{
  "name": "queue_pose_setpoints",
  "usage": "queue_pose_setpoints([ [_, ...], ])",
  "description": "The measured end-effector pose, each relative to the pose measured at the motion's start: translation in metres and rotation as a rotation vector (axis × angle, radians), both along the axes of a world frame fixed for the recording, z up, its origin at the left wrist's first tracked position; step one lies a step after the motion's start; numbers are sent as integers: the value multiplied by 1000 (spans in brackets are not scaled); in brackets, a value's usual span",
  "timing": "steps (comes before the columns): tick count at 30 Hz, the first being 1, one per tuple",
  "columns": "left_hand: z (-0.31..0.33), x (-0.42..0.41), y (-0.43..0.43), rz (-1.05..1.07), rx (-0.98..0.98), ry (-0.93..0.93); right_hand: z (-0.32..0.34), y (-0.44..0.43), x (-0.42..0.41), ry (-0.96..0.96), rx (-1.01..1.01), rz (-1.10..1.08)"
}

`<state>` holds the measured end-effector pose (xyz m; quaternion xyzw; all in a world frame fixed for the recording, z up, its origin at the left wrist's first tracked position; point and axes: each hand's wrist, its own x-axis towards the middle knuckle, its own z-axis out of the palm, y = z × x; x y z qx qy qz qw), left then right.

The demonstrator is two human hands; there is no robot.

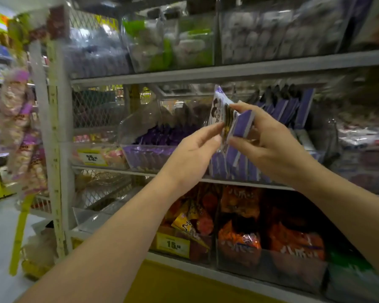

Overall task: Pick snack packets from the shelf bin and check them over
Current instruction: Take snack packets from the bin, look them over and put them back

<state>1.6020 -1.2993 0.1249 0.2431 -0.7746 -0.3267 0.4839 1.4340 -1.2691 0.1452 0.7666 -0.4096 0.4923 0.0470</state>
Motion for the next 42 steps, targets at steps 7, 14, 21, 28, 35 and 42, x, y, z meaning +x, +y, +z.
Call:
queue_pose_setpoints([
  [7, 17, -4, -56, 385, -311, -349, 47, -49, -32, 52, 15, -235],
  [14, 17, -7, -117, 369, -330, -444, 80, -121, -46, 197, 178, -371],
  [21, 5, -11, -142, 284, -393, -345, 110, -179, -42, 229, 343, -519],
  [28, -2, -9, -145, 283, -459, -344, 82, -217, -41, 587, 246, -863],
  [35, -3, -8, -143, 291, -493, -335, 76, -207, -45, 766, 151, -1014],
  [42, -4, -9, -141, 290, -456, -334, 92, -170, -64, 832, 410, -934],
])
